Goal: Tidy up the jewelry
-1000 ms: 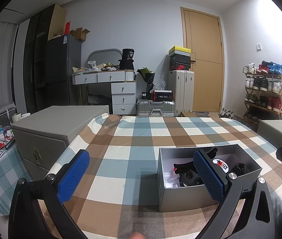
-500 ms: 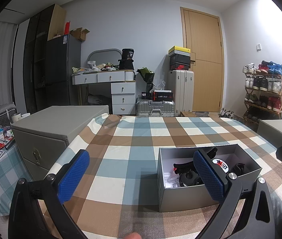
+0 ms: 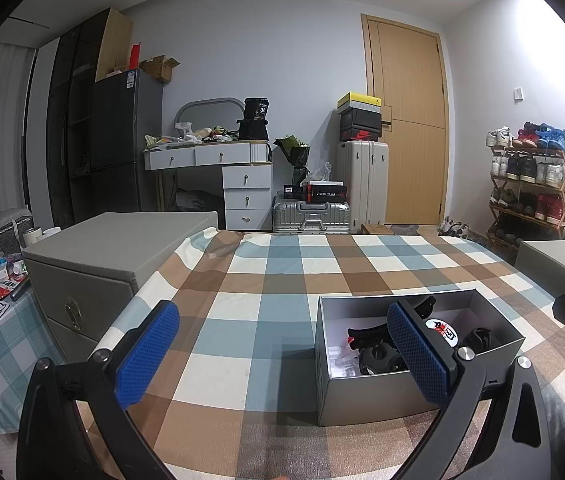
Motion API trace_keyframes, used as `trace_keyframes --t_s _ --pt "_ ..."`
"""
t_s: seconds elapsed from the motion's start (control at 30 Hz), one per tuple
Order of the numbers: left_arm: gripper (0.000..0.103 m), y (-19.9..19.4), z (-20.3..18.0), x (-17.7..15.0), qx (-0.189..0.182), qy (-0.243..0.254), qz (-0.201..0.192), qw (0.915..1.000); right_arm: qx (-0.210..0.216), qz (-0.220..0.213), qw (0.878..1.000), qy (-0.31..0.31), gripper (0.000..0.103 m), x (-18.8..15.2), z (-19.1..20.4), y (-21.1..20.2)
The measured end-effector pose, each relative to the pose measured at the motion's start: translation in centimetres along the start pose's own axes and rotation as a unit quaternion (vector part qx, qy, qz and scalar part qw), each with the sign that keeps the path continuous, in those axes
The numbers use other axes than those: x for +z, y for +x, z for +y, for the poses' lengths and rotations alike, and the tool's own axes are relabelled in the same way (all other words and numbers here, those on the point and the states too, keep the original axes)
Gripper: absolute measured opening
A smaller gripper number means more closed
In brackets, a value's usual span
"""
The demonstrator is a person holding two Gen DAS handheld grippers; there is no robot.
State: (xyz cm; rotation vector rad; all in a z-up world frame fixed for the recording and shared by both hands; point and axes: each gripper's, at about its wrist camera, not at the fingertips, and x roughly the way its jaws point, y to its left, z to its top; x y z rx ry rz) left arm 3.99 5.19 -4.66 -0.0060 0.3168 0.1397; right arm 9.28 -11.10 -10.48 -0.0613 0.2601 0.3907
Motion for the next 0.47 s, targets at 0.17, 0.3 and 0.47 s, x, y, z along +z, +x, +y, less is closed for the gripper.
trace_keyframes --t_s 0.17,0.3,0.47 --pt "0.102 -0.07 0.0 0.03 0.0 0.0 0.0 1.0 0.0 0.0 1.0 0.0 0.103 0.0 0.08 0.09" --pt "0.102 -0.04 0.0 0.01 0.0 0.0 0.0 1.0 0.0 0.0 1.0 0.0 0.103 0.01 0.08 0.08" --pt "0.102 0.02 -0.04 0.05 0.002 -0.001 0.0 1.0 0.0 0.0 1.0 0.0 0.103 0.0 0.01 0.04"
